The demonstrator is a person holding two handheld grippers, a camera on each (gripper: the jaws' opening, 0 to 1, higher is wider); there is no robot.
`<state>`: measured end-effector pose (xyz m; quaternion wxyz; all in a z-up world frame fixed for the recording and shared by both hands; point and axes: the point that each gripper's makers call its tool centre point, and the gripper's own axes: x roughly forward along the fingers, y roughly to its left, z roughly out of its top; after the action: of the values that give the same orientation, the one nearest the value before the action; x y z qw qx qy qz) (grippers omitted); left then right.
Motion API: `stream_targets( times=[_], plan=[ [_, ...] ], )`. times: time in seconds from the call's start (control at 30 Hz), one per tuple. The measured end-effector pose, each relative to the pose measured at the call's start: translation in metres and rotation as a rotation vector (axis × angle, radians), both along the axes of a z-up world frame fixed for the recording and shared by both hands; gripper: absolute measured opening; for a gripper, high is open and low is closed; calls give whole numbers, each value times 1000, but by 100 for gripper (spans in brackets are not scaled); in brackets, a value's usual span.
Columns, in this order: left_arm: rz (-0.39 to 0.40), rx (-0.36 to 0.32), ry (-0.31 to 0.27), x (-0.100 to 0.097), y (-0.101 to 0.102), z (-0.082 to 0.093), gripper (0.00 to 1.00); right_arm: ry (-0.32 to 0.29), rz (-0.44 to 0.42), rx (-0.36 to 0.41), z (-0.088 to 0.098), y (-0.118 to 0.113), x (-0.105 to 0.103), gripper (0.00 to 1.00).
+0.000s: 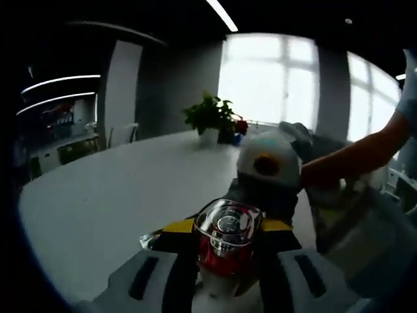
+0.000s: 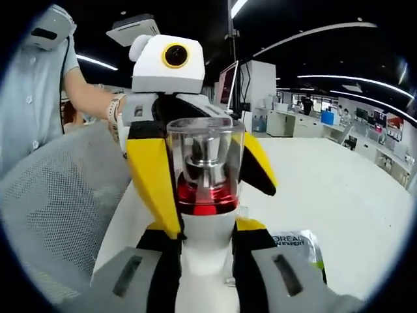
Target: Arrange the skincare products in the storage area until every visible bottle or jar stands upright without overlapping.
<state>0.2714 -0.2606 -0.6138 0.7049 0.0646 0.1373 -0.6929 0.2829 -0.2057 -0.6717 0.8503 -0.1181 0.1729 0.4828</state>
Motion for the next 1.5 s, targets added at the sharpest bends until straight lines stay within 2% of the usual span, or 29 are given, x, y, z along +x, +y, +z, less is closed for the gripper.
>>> stream_targets(
  times=[0.17, 0.27, 0.4, 0.6, 0.7, 0.8, 0.97, 1.1, 1.17, 1.27, 1.4, 1.5],
  plan=[
    [38, 3, -4, 3, 0, 0, 30, -8, -27, -30, 0, -3, 1, 30],
    [63, 5, -2, 4, 0, -1, 30, -7, -79, -29, 1, -7, 0, 32],
    [76, 11, -5, 5, -1, -1, 30, 6, -145, -23, 0, -15, -4, 29],
    [69, 16, -31, 1, 1, -1, 30, 12, -198, -11, 0, -18, -10, 28],
    [57, -2, -55, 0, 2, -1, 30, 40, -232, -16, -3, -22, -12, 28],
    [57, -10, -42, 1, 1, 0, 31, 46, -244, -6, -1, -23, -16, 29],
    [47, -25, -45, -1, 0, 4, 40, 58, -267, -5, 3, -26, -21, 34],
    [38, 0, -39, -5, 5, 0, 50, 52, -299, -5, 7, -30, -25, 41],
    [33, 7, -47, -7, 8, 0, 52, 66, -310, -9, 10, -31, -29, 46],
    [41, 6, -58, -7, 14, 4, 55, 40, -329, -29, 15, -34, -34, 48],
    [57, 3, -65, -4, 23, 8, 64, 32, -343, -19, 23, -33, -40, 52],
    [61, 16, -76, -4, 30, 10, 63, 26, -365, -20, 29, -32, -44, 59]
  ],
)
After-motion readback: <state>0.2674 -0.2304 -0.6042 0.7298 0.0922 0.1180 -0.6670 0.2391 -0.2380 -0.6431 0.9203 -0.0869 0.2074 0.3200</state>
